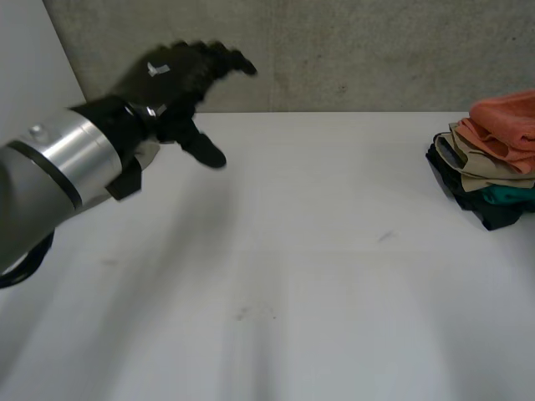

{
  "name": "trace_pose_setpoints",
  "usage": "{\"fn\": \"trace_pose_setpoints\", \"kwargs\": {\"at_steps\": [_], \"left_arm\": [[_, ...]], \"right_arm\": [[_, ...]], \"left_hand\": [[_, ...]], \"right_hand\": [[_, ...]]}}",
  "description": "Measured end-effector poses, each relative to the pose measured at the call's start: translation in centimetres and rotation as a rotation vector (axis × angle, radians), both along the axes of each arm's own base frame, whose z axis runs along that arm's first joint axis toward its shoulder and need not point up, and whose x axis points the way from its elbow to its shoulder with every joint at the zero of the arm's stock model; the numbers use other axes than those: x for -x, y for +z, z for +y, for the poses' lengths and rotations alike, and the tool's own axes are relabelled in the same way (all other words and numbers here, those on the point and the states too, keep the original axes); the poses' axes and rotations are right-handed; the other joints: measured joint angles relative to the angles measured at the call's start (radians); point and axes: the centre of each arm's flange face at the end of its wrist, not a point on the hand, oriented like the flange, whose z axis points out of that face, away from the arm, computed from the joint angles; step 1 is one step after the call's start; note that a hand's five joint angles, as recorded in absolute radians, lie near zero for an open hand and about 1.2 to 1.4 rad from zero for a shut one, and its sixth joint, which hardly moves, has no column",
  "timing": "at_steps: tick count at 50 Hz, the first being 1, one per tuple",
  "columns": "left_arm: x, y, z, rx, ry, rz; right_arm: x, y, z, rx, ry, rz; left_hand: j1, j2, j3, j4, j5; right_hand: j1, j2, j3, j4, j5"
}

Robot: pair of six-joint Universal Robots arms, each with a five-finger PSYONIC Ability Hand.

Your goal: Fold the laundry.

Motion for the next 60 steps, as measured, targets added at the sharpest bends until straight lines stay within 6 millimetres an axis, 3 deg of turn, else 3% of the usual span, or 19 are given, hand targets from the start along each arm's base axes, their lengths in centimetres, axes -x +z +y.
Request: {"fn": "trace_pose_setpoints", "kwargs": {"at_steps": [2, 3, 4, 5, 6, 7, 10, 13, 14, 17, 19, 23, 29, 30, 36, 48, 60], "left_arm": [[-0.3, 0.6, -0.7, 0.038, 0.043, 0.018], [-0.3, 0.6, -0.7, 0.038, 0.043, 0.018], [-0.5, 0.9, -1.0, 0.053, 0.063, 0.025], [-1.3, 1.8, -2.6, 0.118, 0.153, 0.057], [-1.9, 2.2, -3.6, 0.149, 0.203, 0.072], [-2.2, 2.3, -4.1, 0.161, 0.223, 0.077], [-4.6, 2.2, -7.8, 0.205, 0.347, 0.078], [-6.9, 1.2, -10.9, 0.209, 0.428, 0.054], [-8.7, 0.1, -13.3, 0.201, 0.476, 0.026], [-11.5, -2.5, -16.8, 0.176, 0.517, -0.035], [-13.5, -5.3, -19.5, 0.149, 0.528, -0.094], [-15.8, -9.3, -22.6, 0.119, 0.528, -0.170], [-17.7, -14.1, -25.4, 0.094, 0.532, -0.240], [-18.2, -16.0, -26.4, 0.086, 0.535, -0.260], [-18.8, -19.5, -28.2, 0.079, 0.544, -0.284], [-18.8, -24.1, -30.1, 0.131, 0.507, -0.342], [-18.5, -24.8, -31.4, 0.252, 0.496, -0.427]], "right_arm": [[-3.6, 0.4, 1.7, 0.028, 0.123, -0.008], [-3.6, 0.4, 1.7, 0.028, 0.123, -0.008], [-5.1, 0.3, 2.5, 0.031, 0.176, -0.012], [-9.8, -0.6, 5.4, 0.019, 0.352, -0.024], [-12.3, -1.5, 7.1, -0.008, 0.450, -0.030], [-13.2, -2.0, 7.9, -0.022, 0.486, -0.031], [-17.8, -5.7, 11.9, -0.142, 0.662, -0.032], [-20.1, -8.8, 14.6, -0.254, 0.748, -0.018], [-21.1, -11.4, 16.1, -0.351, 0.781, 0.002], [-21.7, -14.9, 17.7, -0.486, 0.783, 0.048], [-21.4, -17.6, 18.6, -0.594, 0.753, 0.099], [-20.7, -20.0, 19.3, -0.695, 0.698, 0.162], [-19.8, -21.6, 19.6, -0.759, 0.641, 0.203], [-19.4, -21.9, 19.6, -0.771, 0.626, 0.205], [-18.6, -22.4, 19.2, -0.786, 0.598, 0.190], [-18.5, -23.2, 18.7, -0.789, 0.589, 0.182], [-18.6, -23.1, 18.6, -0.781, 0.587, 0.183]], "left_hand": [[0.000, 0.000, 0.000, 0.000, 0.000], [0.000, 0.000, 0.000, 0.000, 0.000], [0.000, 0.000, 0.000, 0.000, -0.001], [0.000, 0.000, 0.000, -0.001, -0.002], [0.000, 0.000, 0.000, -0.001, -0.002], [0.000, -0.001, 0.000, -0.001, -0.002], [0.000, -0.001, 0.000, -0.001, -0.002], [0.000, -0.001, 0.000, -0.001, -0.002], [0.000, -0.001, 0.000, -0.001, -0.002], [0.000, -0.001, 0.000, -0.001, -0.002], [0.000, -0.001, 0.000, -0.001, -0.002], [0.000, 0.000, 0.000, -0.001, -0.002], [0.000, 0.000, 0.000, 0.000, -0.001], [0.000, 0.000, 0.000, 0.000, -0.001], [0.046, 0.045, 0.046, 0.045, 0.044], [0.174, 0.164, 0.167, 0.168, 0.162], [0.283, 0.280, 0.280, 0.280, 0.266]], "right_hand": [[0.000, 0.000, 0.000, 0.000, 0.000], [0.000, 0.000, 0.000, 0.000, 0.000], [0.000, 0.000, 0.000, 0.000, 0.000], [0.000, 0.000, 0.000, 0.000, 0.000], [0.000, 0.000, 0.000, 0.000, 0.000], [0.000, 0.000, 0.000, 0.000, 0.000], [0.000, 0.000, -0.002, 0.000, 0.000], [0.000, 0.000, -0.005, 0.000, 0.000], [0.000, 0.000, -0.005, 0.000, 0.000], [0.000, 0.000, -0.005, 0.000, 0.000], [0.000, 0.000, -0.005, 0.000, 0.000], [0.000, 0.000, -0.005, 0.000, 0.000], [0.000, 0.000, -0.005, 0.000, 0.000], [0.000, 0.000, -0.005, 0.000, 0.000], [0.000, 0.000, -0.005, 0.000, 0.000], [0.000, 0.000, -0.005, 0.000, 0.000], [0.000, 0.000, -0.005, 0.000, 0.000]]}}
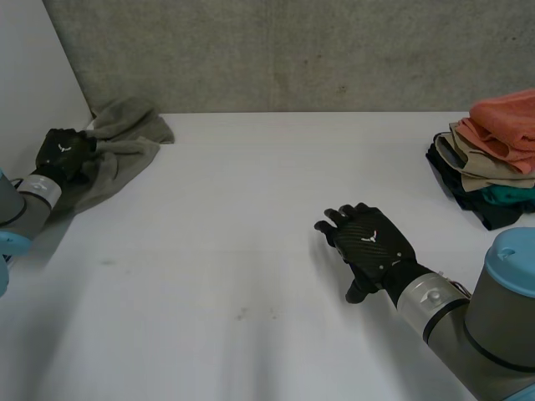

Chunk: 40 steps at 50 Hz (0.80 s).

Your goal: Fold the laundry.

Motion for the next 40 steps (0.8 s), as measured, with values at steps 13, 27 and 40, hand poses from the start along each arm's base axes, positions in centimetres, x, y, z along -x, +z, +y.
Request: {"fn": "trace_pose_setpoints", "kwargs": {"at_steps": [13, 27, 40], "left_arm": [[1.1, -1.0, 0.3, 0.028, -0.067, -0.100], [4.0, -0.3, 2.0, 0.028, -0.181, -0.153], [3.8, -0.8, 2.3, 0.041, -0.176, -0.227]], "right_arm": [[-0.1, -0.6, -0.2, -0.012, 0.002, 0.013], [-0.1, -1.0, -0.3, -0.019, 0.002, 0.020], [-0.1, -1.4, -0.3, -0.032, 0.002, 0.025]], "left_hand": [[-0.004, -0.002, -0.002, -0.003, -0.001], [-0.018, -0.024, -0.020, -0.026, -0.027], [-0.017, -0.021, -0.018, -0.024, -0.019]], "right_hand": [[0.000, 0.000, 0.000, 0.000, 0.000], [0.000, 0.000, 0.000, 0.000, 0.000], [0.000, 0.000, 0.000, 0.000, 0.000]]}}
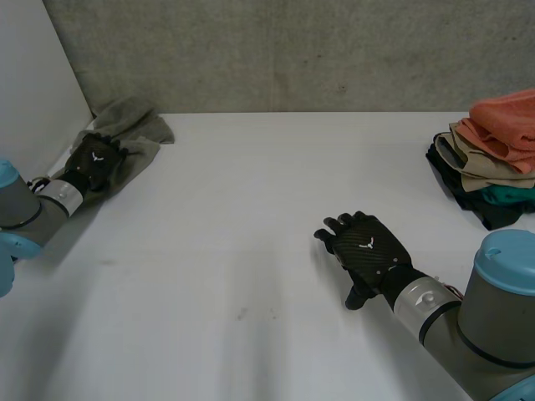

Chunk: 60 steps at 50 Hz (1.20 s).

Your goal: Fold the laundry.

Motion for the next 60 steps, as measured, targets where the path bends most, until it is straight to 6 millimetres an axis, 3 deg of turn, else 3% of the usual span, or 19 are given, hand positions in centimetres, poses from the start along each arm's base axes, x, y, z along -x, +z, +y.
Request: {"fn": "trace_pose_setpoints", "kwargs": {"at_steps": [13, 20, 27, 36, 42, 47, 53, 56, 59, 60], "left_arm": [[-0.4, -0.5, 0.1, -0.010, 0.009, -0.008], [-0.8, -0.8, 0.0, -0.004, 0.017, -0.023], [-1.0, -0.8, 0.1, 0.018, 0.021, -0.066], [-0.5, 3.1, 1.3, 0.087, 0.017, -0.124], [1.1, 6.0, 4.0, 0.058, -0.010, -0.093], [4.7, 8.0, 8.0, -0.021, -0.084, -0.012], [11.4, 9.8, 14.6, -0.149, -0.239, 0.125], [16.2, 10.6, 19.4, -0.230, -0.351, 0.207], [20.0, 11.5, 22.9, -0.271, -0.421, 0.277], [20.5, 11.7, 23.3, -0.274, -0.427, 0.286]], "right_arm": [[0.0, 0.0, 0.0, -0.001, 0.001, 0.000], [0.0, 0.0, 0.0, 0.000, 0.002, 0.000], [0.0, 0.0, 0.1, -0.002, 0.002, 0.001], [0.0, -0.1, 0.1, -0.004, 0.002, 0.001], [0.1, 0.0, 0.0, -0.003, -0.003, 0.001], [0.3, 0.1, -0.4, 0.003, -0.017, -0.002], [1.1, 1.0, -1.8, 0.027, -0.068, -0.016], [2.1, 2.2, -3.2, 0.065, -0.131, -0.029], [3.2, 3.3, -4.6, 0.097, -0.204, -0.042], [3.3, 3.4, -4.8, 0.100, -0.215, -0.045]], "left_hand": [[0.143, 0.141, 0.135, 0.139, 0.138], [0.509, 0.525, 0.518, 0.528, 0.520], [0.517, 0.590, 0.584, 0.598, 0.562], [0.517, 0.591, 0.584, 0.599, 0.562], [0.517, 0.591, 0.584, 0.599, 0.562], [0.517, 0.595, 0.589, 0.599, 0.562], [0.517, 0.595, 0.589, 0.599, 0.562], [0.517, 0.595, 0.589, 0.602, 0.562], [0.517, 0.595, 0.589, 0.602, 0.562], [0.517, 0.595, 0.589, 0.602, 0.562]], "right_hand": [[0.000, 0.000, 0.000, 0.000, 0.000], [0.000, 0.000, 0.000, 0.000, 0.000], [0.000, 0.000, 0.000, 0.000, 0.000], [0.000, 0.000, 0.000, 0.000, 0.000], [0.000, 0.000, 0.000, 0.000, 0.000], [0.000, 0.000, 0.000, 0.000, 0.000], [0.000, 0.000, 0.000, 0.000, 0.000], [0.000, 0.000, 0.000, 0.000, 0.000], [0.000, 0.000, 0.000, 0.000, 0.000], [0.000, 0.000, 0.000, 0.000, 0.000]]}}
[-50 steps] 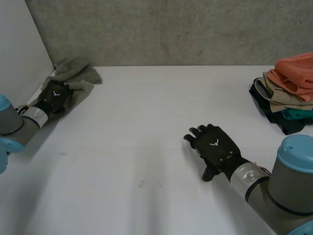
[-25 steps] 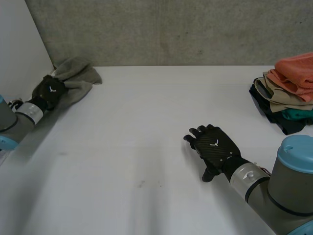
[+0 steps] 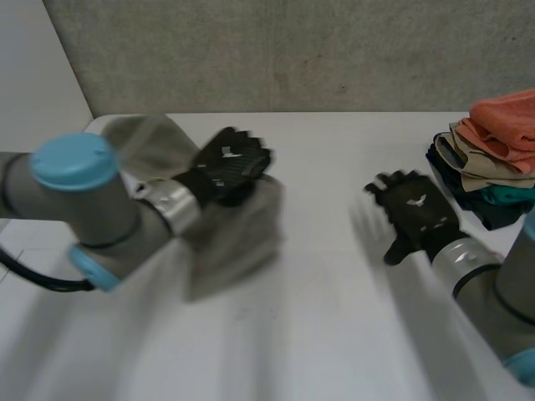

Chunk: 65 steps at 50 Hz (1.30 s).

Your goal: Fold the laundry.

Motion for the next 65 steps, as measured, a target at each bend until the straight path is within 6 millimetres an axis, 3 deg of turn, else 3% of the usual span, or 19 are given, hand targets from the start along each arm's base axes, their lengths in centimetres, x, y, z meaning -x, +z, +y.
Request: {"fn": "trace_pose_setpoints", "kwargs": {"at_steps": [3, 7, 8, 9, 10, 12, 14, 15, 17, 23, 31, 36, 37, 39, 43, 50, 57, 64, 65], "left_arm": [[3.9, 1.2, 2.8, -0.025, -0.031, 0.089], [7.8, 1.7, 4.7, -0.048, -0.036, 0.191], [9.0, 1.6, 5.1, -0.057, -0.035, 0.224], [9.4, 1.5, 5.2, -0.059, -0.035, 0.232], [10.4, 1.2, 5.6, -0.069, -0.035, 0.257], [11.4, 0.9, 5.9, -0.077, -0.036, 0.280], [11.7, 0.8, 6.0, -0.080, -0.035, 0.287], [12.1, 0.6, 6.0, -0.084, -0.032, 0.297], [12.0, 0.7, 6.0, -0.084, -0.026, 0.298], [8.9, 2.1, 4.0, -0.071, 0.052, 0.285], [-1.2, 4.2, -2.3, -0.010, 0.308, 0.225], [-6.4, 2.3, -6.3, -0.013, 0.430, 0.116], [-6.7, 2.1, -6.6, -0.014, 0.435, 0.107], [-8.9, 0.3, -8.4, -0.035, 0.447, 0.022], [-11.2, -2.6, -10.6, -0.049, 0.418, -0.100], [-12.6, -5.8, -13.8, -0.010, 0.383, -0.198], [-12.4, -7.8, -15.1, -0.011, 0.370, -0.205], [-11.6, -9.0, -14.7, -0.035, 0.339, -0.202], [-11.3, -9.1, -14.5, -0.040, 0.331, -0.201]], "right_arm": [[1.4, 1.0, -1.6, 0.021, -0.088, -0.025], [3.0, 1.6, -3.1, 0.030, -0.172, -0.057], [3.6, 1.8, -3.6, 0.032, -0.198, -0.066], [3.7, 1.8, -3.7, 0.032, -0.204, -0.069], [4.2, 1.9, -4.1, 0.033, -0.223, -0.076], [4.7, 2.0, -4.5, 0.034, -0.243, -0.084], [4.8, 2.0, -4.6, 0.034, -0.249, -0.086], [5.1, 2.1, -4.8, 0.036, -0.258, -0.090], [5.2, 2.2, -4.8, 0.038, -0.260, -0.091], [5.1, 3.0, -4.6, 0.046, -0.249, -0.090], [4.3, 3.5, -2.4, -0.100, -0.181, -0.053], [2.8, 3.1, 0.3, -0.266, -0.097, -0.028], [2.6, 3.1, 0.5, -0.276, -0.089, -0.026], [1.2, 2.8, 2.0, -0.316, -0.028, -0.015], [-1.4, 2.0, 3.9, -0.312, 0.063, -0.002], [-4.6, -1.1, 4.5, -0.273, 0.096, 0.030], [-5.8, -3.3, 3.6, -0.259, 0.058, 0.064], [-6.4, -4.2, 2.6, -0.230, 0.041, 0.060], [-6.5, -4.2, 2.4, -0.219, 0.041, 0.054]], "left_hand": [[0.000, 0.000, 0.000, 0.000, 0.000], [-0.001, -0.001, -0.001, -0.001, 0.000], [-0.115, -0.168, -0.147, -0.153, -0.121], [-0.115, -0.168, -0.147, -0.153, -0.121], [-0.423, -0.426, -0.417, -0.430, -0.389], [-0.809, -0.796, -0.765, -0.786, -0.743], [-0.852, -0.845, -0.814, -0.837, -0.793], [-0.930, -0.977, -0.967, -0.985, -0.934], [-0.930, -0.986, -0.973, -0.993, -0.936], [-0.930, -0.986, -0.974, -0.993, -0.936], [-0.926, -0.982, -0.971, -0.990, -0.933], [-0.842, -0.921, -0.923, -0.927, -0.881], [-0.842, -0.921, -0.923, -0.927, -0.881], [-0.816, -0.892, -0.891, -0.895, -0.850], [-0.776, -0.850, -0.847, -0.853, -0.805], [-0.739, -0.805, -0.801, -0.810, -0.760], [-0.723, -0.785, -0.781, -0.789, -0.741], [-0.663, -0.738, -0.732, -0.739, -0.692], [-0.640, -0.716, -0.710, -0.716, -0.670]], "right_hand": [[0.000, 0.000, 0.000, 0.000, 0.000], [0.000, 0.000, 0.000, 0.000, 0.000], [0.000, 0.000, 0.000, 0.000, 0.000], [0.000, 0.000, 0.000, 0.000, 0.000], [0.000, 0.000, 0.000, 0.000, 0.000], [0.000, 0.000, 0.000, 0.000, 0.000], [0.000, 0.000, 0.000, 0.000, 0.000], [0.000, 0.000, 0.000, 0.000, 0.000], [0.000, 0.000, 0.000, 0.000, 0.000], [0.000, 0.000, 0.000, 0.000, 0.000], [0.000, 0.000, 0.000, 0.000, 0.000], [0.000, 0.000, 0.000, 0.000, 0.000], [0.000, 0.000, 0.000, 0.000, 0.000], [0.000, 0.000, 0.000, 0.000, 0.000], [0.000, 0.000, 0.000, 0.000, 0.000], [0.000, 0.000, 0.000, 0.000, 0.000], [0.014, 0.018, 0.020, 0.013, 0.017], [0.404, 0.483, 0.487, 0.460, 0.440], [0.641, 0.792, 0.791, 0.768, 0.743]]}}
